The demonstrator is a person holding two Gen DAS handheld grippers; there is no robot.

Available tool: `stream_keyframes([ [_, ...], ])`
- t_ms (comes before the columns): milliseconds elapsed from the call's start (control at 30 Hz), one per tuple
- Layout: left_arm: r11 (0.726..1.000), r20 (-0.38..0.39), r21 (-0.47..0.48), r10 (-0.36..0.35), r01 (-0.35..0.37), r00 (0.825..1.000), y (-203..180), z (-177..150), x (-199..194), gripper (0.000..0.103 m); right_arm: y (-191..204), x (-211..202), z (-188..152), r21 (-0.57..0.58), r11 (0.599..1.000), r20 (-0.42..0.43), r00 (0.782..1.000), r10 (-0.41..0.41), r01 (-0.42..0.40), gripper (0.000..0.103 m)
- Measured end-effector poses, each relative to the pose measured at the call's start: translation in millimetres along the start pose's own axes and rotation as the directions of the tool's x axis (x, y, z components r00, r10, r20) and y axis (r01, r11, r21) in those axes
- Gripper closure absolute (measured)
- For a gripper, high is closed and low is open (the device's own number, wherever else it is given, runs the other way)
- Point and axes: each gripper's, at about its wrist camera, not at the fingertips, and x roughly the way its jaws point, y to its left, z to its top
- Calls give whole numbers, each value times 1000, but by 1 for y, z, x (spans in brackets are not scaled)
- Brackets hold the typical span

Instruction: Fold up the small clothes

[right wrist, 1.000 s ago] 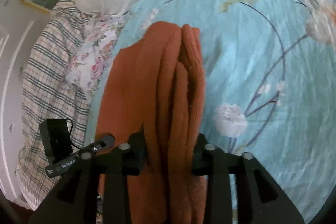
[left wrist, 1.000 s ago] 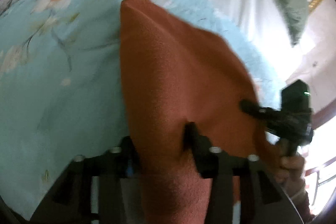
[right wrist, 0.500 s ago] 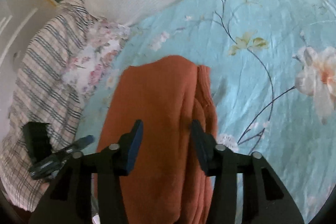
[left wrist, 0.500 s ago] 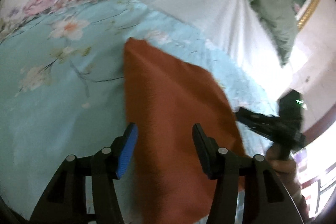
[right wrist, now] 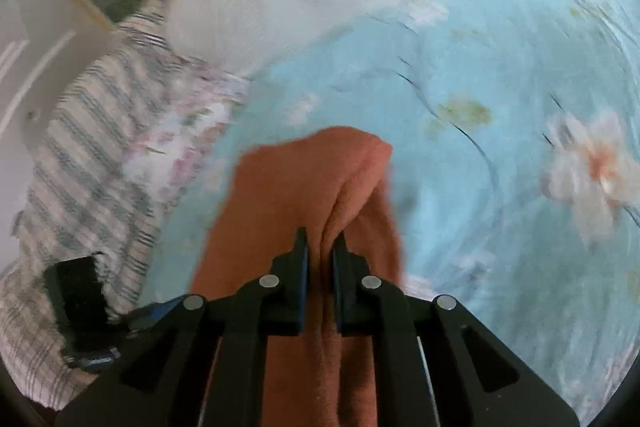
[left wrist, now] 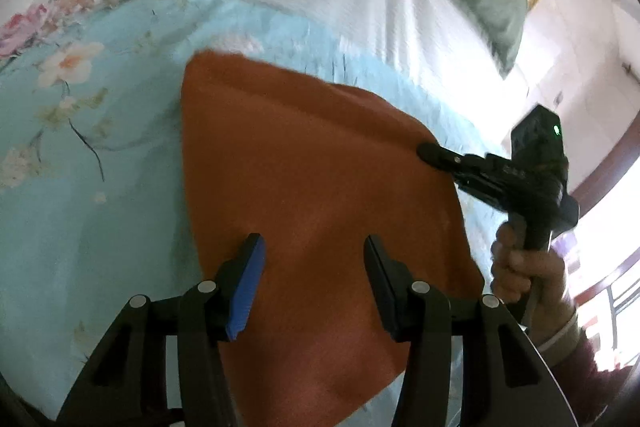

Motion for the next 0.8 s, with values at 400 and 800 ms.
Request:
stream_keyframes([
  [400,998,8,-1,63,-63,998,7,14,6,60,19,-20,7,19,999,76,997,-32,31,85],
  [800,971,-42,-67,225,-228,973,61,88,81,77,6,62,26,21,998,-2,999,-53,53,92],
])
